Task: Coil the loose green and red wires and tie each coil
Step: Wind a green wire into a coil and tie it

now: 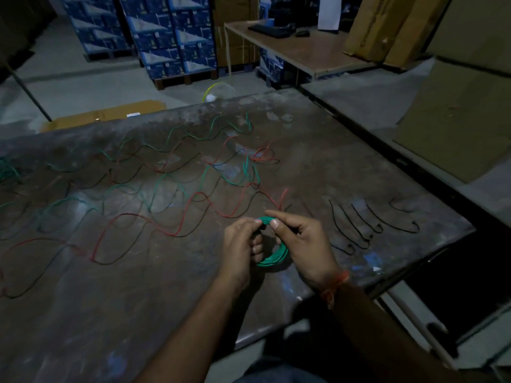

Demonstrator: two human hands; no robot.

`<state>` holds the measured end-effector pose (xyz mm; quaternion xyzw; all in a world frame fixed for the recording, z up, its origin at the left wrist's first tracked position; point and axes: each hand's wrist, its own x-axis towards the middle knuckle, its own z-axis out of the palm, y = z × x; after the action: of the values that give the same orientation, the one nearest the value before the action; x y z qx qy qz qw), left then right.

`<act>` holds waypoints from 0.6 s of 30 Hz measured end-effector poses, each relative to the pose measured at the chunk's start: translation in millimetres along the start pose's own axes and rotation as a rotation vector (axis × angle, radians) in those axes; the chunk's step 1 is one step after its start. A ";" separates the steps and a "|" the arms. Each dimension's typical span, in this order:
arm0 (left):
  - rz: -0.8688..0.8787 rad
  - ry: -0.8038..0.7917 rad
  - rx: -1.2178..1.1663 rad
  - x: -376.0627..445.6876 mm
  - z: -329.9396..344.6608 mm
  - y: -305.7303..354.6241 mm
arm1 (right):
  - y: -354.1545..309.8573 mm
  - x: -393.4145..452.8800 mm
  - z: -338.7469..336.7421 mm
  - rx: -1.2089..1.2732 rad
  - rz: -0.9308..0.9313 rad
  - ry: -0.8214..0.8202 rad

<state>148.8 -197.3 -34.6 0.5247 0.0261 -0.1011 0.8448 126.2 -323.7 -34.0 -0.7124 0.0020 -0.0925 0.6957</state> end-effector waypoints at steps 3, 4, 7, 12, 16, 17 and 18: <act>0.105 0.140 0.072 16.9 17.2 -29.4 | 14.8 7.1 -23.5 -0.092 0.007 0.027; 0.122 0.169 0.089 22.4 20.9 -38.1 | 19.8 9.0 -32.3 -0.129 0.001 0.017; 0.155 0.246 0.150 30.3 36.3 -61.1 | 34.3 15.7 -61.3 -0.361 -0.101 -0.025; 0.207 0.340 0.230 28.4 57.8 -84.4 | 51.3 20.4 -88.5 -0.453 -0.115 -0.042; 0.229 0.329 0.248 26.9 64.0 -92.1 | 55.6 23.1 -94.9 -0.421 -0.071 -0.003; 0.224 0.328 0.242 27.2 64.0 -92.9 | 57.3 24.8 -95.2 -0.415 -0.063 -0.005; 0.216 0.326 0.244 28.1 63.7 -93.1 | 58.6 27.0 -95.6 -0.410 -0.043 -0.025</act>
<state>153.9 -298.1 -92.2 0.6320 0.0935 0.0736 0.7658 147.2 -423.9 -87.2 -0.8399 -0.0029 -0.0963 0.5340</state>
